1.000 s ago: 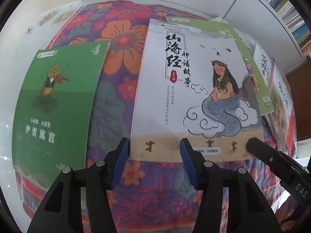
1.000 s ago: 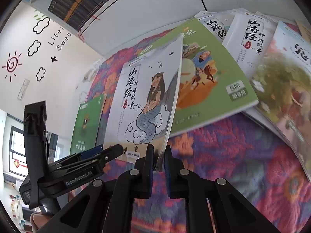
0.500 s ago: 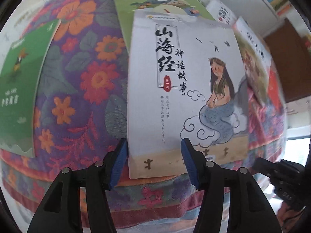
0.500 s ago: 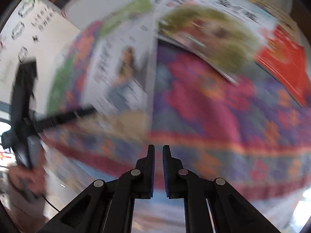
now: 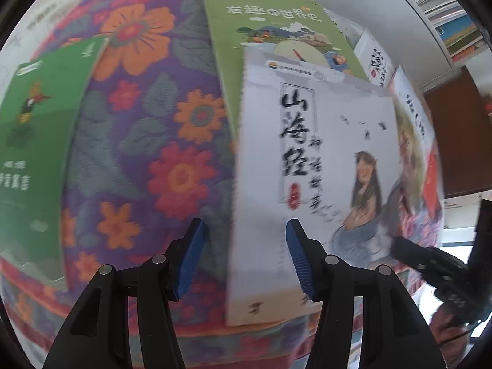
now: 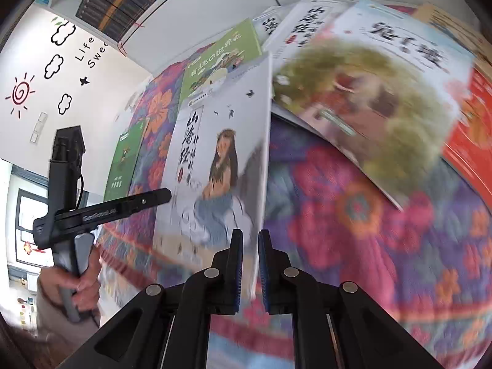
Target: Organize books
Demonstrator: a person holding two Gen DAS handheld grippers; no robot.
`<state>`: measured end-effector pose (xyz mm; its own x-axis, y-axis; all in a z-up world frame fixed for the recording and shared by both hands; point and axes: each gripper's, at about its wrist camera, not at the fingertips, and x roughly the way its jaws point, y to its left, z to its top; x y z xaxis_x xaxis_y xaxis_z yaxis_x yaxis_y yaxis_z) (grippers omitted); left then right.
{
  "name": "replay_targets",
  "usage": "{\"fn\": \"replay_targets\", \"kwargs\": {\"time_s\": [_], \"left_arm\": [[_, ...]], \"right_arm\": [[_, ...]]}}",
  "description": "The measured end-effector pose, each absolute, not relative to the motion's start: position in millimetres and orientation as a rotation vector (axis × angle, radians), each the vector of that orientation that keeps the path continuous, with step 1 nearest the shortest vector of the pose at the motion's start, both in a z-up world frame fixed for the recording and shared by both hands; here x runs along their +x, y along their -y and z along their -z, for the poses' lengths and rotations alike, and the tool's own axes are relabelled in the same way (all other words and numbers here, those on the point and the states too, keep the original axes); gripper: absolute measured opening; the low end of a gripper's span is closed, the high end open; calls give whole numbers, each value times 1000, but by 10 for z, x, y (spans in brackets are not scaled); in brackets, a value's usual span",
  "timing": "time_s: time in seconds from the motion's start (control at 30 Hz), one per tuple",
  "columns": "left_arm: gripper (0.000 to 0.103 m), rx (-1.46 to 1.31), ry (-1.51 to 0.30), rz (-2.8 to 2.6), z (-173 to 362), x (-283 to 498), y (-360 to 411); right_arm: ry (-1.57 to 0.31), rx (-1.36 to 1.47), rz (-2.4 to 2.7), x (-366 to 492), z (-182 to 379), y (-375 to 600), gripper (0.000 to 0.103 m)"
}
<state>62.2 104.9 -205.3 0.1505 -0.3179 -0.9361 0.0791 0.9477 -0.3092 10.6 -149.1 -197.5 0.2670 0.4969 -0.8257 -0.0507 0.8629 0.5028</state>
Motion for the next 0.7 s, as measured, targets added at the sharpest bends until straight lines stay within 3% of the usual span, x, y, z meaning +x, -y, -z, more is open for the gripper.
{"fn": "replay_targets", "kwargs": {"time_s": [0.37,0.7], "left_arm": [[55,-170,-1380,322,2102,706,-775],[63,-121,-1366,340,2067,661,-702]], "right_arm": [[-1275,542,-350,205,2208,1596,13],[-1265,520,-345,288,2241,1393,24]]}}
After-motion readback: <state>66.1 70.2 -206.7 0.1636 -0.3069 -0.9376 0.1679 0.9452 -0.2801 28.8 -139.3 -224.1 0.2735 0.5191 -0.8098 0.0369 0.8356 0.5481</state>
